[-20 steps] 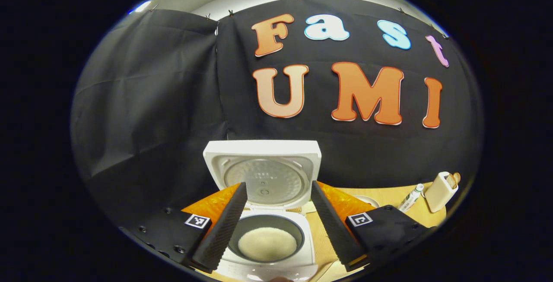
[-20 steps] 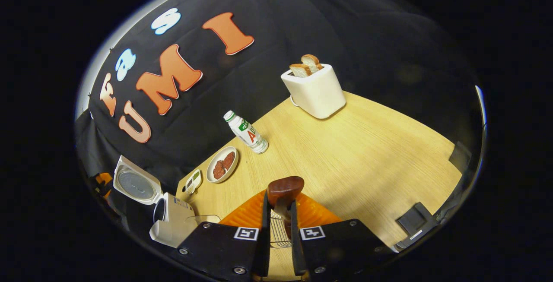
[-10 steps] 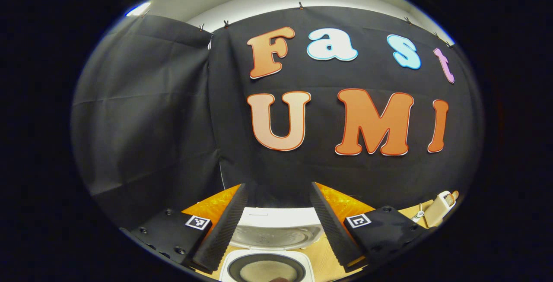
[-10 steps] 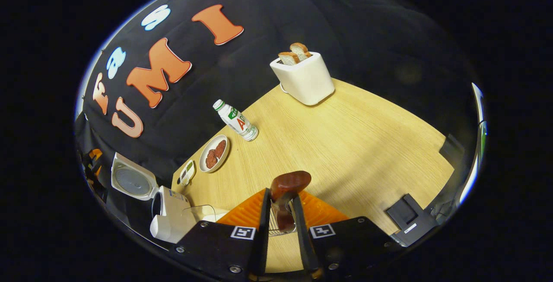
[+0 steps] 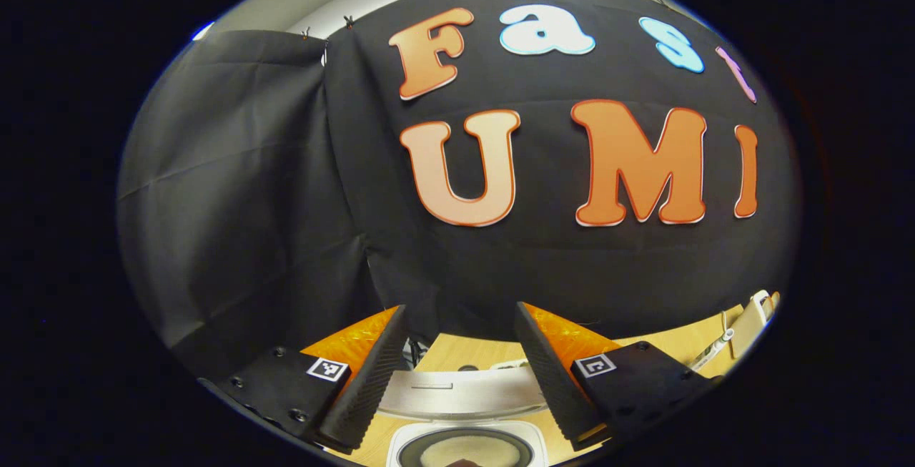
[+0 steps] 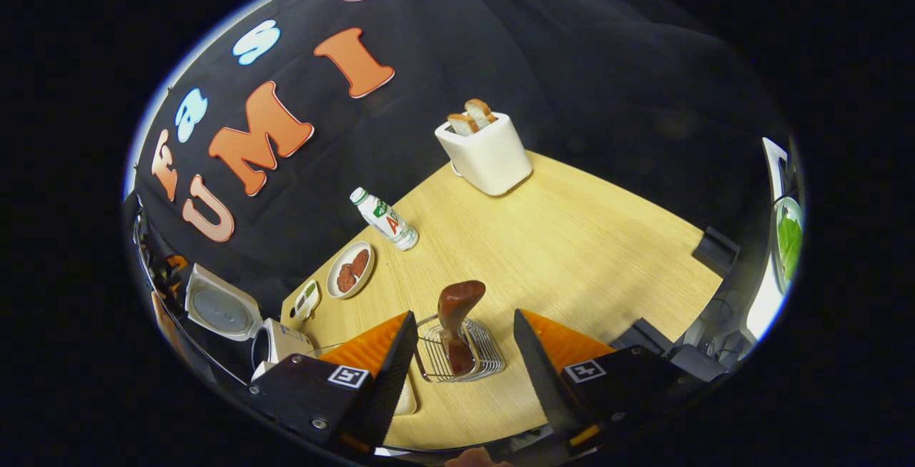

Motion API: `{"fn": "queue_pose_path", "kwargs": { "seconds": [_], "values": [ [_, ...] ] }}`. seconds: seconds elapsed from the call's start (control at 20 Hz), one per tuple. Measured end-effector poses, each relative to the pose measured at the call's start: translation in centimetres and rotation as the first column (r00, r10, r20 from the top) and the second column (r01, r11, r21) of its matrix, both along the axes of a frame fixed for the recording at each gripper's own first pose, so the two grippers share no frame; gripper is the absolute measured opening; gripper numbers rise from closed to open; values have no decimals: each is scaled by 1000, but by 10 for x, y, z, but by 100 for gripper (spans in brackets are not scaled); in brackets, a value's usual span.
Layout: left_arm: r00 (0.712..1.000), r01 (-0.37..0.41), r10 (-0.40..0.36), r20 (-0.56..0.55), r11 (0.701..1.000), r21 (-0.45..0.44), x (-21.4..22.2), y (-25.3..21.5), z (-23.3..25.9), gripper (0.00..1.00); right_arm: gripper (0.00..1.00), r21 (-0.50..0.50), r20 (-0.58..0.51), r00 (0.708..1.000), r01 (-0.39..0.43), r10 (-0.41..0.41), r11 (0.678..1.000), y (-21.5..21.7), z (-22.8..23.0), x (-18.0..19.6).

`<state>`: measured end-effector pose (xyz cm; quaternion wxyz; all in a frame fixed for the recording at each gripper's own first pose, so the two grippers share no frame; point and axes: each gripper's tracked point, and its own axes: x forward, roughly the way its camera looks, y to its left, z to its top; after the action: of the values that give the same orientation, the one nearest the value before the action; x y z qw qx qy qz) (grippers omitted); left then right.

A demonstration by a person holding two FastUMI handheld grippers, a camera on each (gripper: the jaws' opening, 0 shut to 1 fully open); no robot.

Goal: Close the left gripper, press the button to open the rice cooker; take a wooden spoon from the chopstick holder with the right hand, scoop a spoonful of rice and pour it into the rice cooker, then put the wooden spoon back into the chopstick holder.

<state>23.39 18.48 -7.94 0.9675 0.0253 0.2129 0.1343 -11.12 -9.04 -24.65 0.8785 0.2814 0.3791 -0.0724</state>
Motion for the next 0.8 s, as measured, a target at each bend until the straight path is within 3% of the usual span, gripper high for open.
{"fn": "queue_pose_path", "kwargs": {
  "seconds": [0.1,0.15,0.25,0.5,0.7,0.75,0.8],
  "values": [
    [995,-13,9,-100,999,-35,-7,1,-26,99,88,-27,28,1000,10,-10,1000,-9,15,4],
    [998,-10,6,-68,998,-56,-1,1,-24,96,89,-42,52,999,15,-13,999,-14,25,7],
    [993,-4,-9,-115,993,-120,-2,-4,-30,96,89,-79,104,995,10,-2,997,-23,42,13],
    [964,8,-58,-259,982,-187,-35,-29,-45,97,89,-137,180,983,-23,48,990,-27,71,28],
    [876,-83,-76,-476,949,-304,-93,-39,-95,97,89,-161,213,972,-62,96,985,-22,74,42],
    [847,-124,-53,-529,948,-293,-111,-35,-102,97,89,-168,218,970,-75,111,983,-20,75,45],
    [843,-123,-60,-534,946,-300,-117,-35,-111,97,89,-175,223,967,-87,125,981,-19,75,49]
  ]
}}
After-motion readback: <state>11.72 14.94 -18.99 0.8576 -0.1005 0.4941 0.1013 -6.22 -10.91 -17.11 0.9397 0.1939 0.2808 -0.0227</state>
